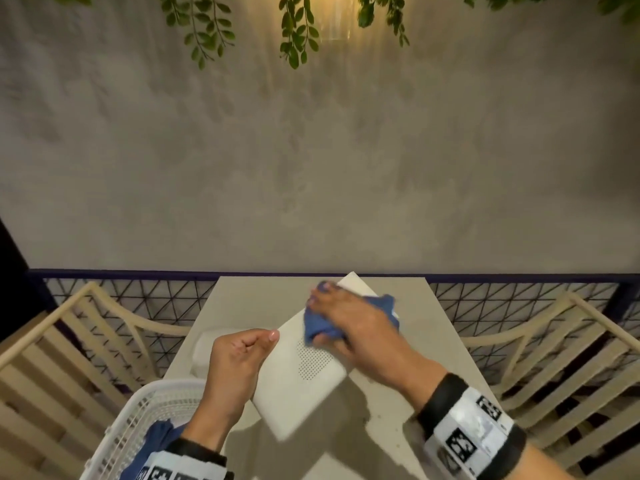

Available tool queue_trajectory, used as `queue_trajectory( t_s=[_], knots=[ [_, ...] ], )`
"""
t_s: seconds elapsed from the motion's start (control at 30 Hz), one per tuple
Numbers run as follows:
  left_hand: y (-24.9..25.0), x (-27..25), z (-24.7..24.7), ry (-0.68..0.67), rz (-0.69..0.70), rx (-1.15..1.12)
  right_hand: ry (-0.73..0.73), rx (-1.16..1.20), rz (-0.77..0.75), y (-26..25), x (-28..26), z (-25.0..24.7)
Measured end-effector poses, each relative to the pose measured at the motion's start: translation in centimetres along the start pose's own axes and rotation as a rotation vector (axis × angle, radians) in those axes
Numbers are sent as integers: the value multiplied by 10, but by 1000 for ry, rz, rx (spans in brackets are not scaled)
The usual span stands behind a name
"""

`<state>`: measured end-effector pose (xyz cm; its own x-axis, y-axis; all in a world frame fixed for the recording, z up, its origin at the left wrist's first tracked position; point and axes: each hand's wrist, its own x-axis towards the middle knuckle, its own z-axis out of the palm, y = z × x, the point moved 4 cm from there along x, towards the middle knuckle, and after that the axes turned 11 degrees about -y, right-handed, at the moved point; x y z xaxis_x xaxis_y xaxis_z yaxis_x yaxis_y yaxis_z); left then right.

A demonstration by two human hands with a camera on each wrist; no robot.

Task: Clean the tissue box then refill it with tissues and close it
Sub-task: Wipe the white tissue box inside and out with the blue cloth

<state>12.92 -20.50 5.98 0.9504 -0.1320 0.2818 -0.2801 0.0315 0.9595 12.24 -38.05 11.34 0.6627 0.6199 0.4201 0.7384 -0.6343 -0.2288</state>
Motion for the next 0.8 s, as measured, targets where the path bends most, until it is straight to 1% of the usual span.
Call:
queue_trajectory(
  t_s=[0.07, 0.1, 0.13, 0.17, 0.2, 0.23, 0.27, 0.3, 0.33, 0.37, 0.4, 0.43, 0.47, 0.5, 0.57, 0.6, 0.63, 0.67, 0.7, 0.73, 0.77, 0.8],
  knots=[
    [0, -1, -2, -17, 8, -15, -199, -54, -251, -23, -14, 22],
    [1, -3, -4, -32, 10, -18, -293, -86, -316, -17, -26, 20],
    [4, -5, -6, -48, 13, -21, -298, -105, -316, -2, -34, 13],
    [5, -6, -7, -53, 15, -21, -249, -99, -248, 18, -38, 6],
    [6, -6, -7, -53, 19, -18, -169, -80, -129, 33, -35, -5],
    [5, -5, -6, -50, 23, -6, -86, -57, 11, 40, -29, -13],
    [5, -4, -4, -43, 27, 3, -22, -40, 103, 39, -21, -15],
    [3, -2, -2, -27, 28, 4, 11, -21, 99, 28, -12, -11],
    [1, 0, -2, -15, 32, -4, -9, 16, 32, 10, -5, -1],
    [0, 0, -2, -15, 40, -15, -73, 10, -81, -7, -5, 15],
    [0, -1, -4, -26, 56, -17, -168, -42, -218, -19, -13, 25],
    [1, -3, -5, -47, 63, -7, -259, -84, -303, -19, -23, 26],
    [2, -5, -7, -65, 59, 7, -294, -98, -316, -8, -31, 19],
    [3, -6, -9, -78, 53, 17, -268, -84, -277, 9, -35, 12],
    [3, -7, -11, -89, 46, 22, -90, -22, -66, 39, -34, -7],
    [3, -7, -9, -92, 46, 17, 9, 9, 45, 44, -30, -14],
    [2, -5, -7, -86, 45, 17, 66, 35, 110, 40, -22, -14],
    [2, -5, -4, -72, 44, 22, 75, 59, 104, 27, -14, -7],
    [2, -4, 0, -57, 46, 21, 37, 67, 32, 8, -9, 4],
    [3, -5, 3, -51, 47, 18, -32, 37, -87, -10, -9, 15],
    [3, -6, 6, -58, 43, 1, -112, -7, -192, -20, -15, 22],
    [2, -8, 8, -76, 38, -18, -165, -28, -240, -18, -19, 19]
  ],
)
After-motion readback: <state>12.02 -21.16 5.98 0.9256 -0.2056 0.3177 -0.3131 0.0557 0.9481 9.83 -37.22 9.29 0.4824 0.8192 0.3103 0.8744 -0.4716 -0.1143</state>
